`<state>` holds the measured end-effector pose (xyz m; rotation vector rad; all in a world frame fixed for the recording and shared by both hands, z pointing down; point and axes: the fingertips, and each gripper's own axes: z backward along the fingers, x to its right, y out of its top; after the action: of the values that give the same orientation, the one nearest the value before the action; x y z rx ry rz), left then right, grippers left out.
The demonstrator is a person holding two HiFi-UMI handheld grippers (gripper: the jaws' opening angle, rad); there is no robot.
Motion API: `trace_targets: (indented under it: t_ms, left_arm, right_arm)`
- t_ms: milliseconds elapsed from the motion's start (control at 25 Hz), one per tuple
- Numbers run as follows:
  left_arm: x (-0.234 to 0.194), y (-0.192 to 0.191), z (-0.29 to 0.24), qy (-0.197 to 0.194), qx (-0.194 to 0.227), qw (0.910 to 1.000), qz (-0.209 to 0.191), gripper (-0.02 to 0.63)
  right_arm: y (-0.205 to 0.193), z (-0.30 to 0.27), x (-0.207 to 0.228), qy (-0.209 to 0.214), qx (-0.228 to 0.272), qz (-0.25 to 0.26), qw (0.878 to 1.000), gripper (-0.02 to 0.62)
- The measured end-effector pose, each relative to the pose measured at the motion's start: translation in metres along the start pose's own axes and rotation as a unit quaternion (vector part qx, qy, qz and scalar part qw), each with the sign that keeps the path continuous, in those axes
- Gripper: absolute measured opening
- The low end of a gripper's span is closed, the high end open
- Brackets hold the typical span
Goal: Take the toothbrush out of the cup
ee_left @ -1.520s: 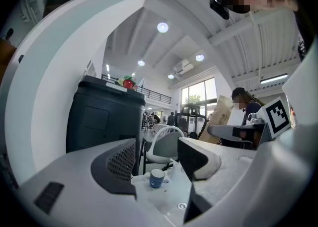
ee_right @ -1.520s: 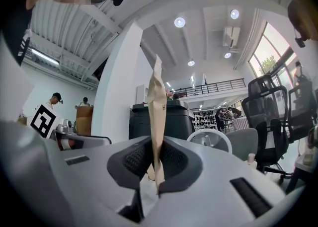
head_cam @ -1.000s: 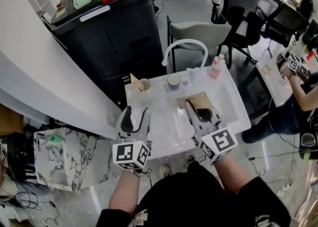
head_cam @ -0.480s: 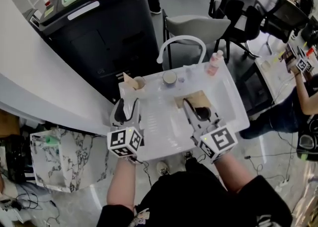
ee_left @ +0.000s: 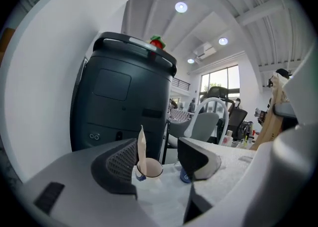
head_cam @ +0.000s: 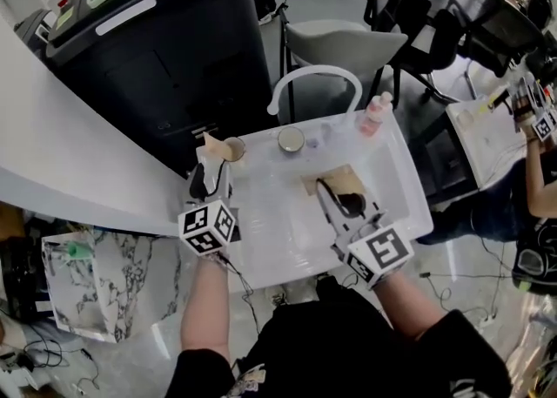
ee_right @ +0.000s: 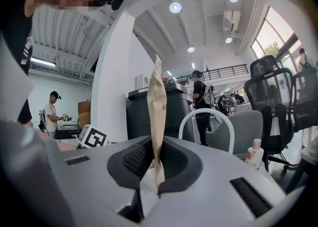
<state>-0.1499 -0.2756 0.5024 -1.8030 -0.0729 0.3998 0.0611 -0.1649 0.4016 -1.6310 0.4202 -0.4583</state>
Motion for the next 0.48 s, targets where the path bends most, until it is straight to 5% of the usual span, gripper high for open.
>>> trace_targets:
  t_ms: [480]
  left_arm:
    - [-0.03, -0.036, -0.067, 0.026, -0.038, 0.9989, 0.004, 0.247]
  right_arm:
    - [-0.022, -0.03, 0.027, 0.006, -0.033, -0.009, 0.999, 0.029]
